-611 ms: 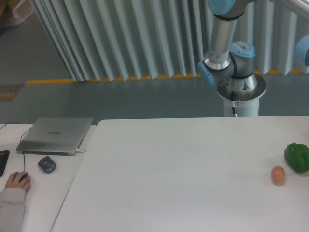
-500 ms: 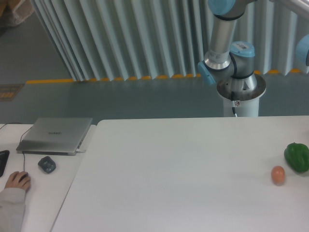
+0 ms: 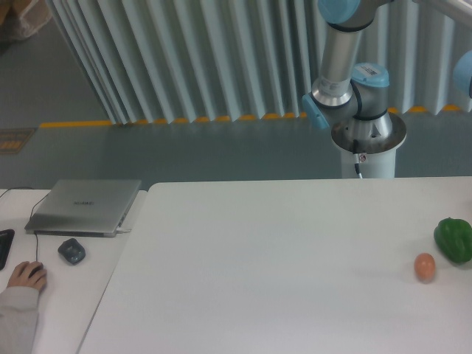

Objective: Place the red pepper on the table

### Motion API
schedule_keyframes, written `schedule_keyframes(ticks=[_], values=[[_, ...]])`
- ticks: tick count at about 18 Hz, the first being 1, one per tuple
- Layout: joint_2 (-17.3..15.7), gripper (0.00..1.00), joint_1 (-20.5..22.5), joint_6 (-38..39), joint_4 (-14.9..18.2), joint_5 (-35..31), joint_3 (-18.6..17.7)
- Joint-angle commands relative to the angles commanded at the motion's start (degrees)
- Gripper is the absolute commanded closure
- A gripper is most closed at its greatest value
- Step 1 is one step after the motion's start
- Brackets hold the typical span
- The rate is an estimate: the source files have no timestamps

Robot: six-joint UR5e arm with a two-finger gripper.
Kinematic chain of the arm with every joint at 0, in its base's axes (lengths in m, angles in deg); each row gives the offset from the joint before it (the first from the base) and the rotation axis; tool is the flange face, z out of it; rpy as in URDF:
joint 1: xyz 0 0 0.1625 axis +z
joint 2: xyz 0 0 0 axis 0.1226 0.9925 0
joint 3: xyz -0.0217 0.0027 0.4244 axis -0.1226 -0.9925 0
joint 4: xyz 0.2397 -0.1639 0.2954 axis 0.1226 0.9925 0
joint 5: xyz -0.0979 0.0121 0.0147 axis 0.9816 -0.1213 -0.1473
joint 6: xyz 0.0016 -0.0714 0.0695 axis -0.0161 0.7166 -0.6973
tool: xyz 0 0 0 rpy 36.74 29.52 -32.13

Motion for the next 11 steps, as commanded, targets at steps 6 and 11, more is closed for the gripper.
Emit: schedule_keyframes(ticks=[6,11], values=[[-1.32,0.00,2.19,-7.58,-2.21,-2.98,-1.50],[-2.55,0.00,8.96,-24.48,-4.94,-15.61,-3.26]])
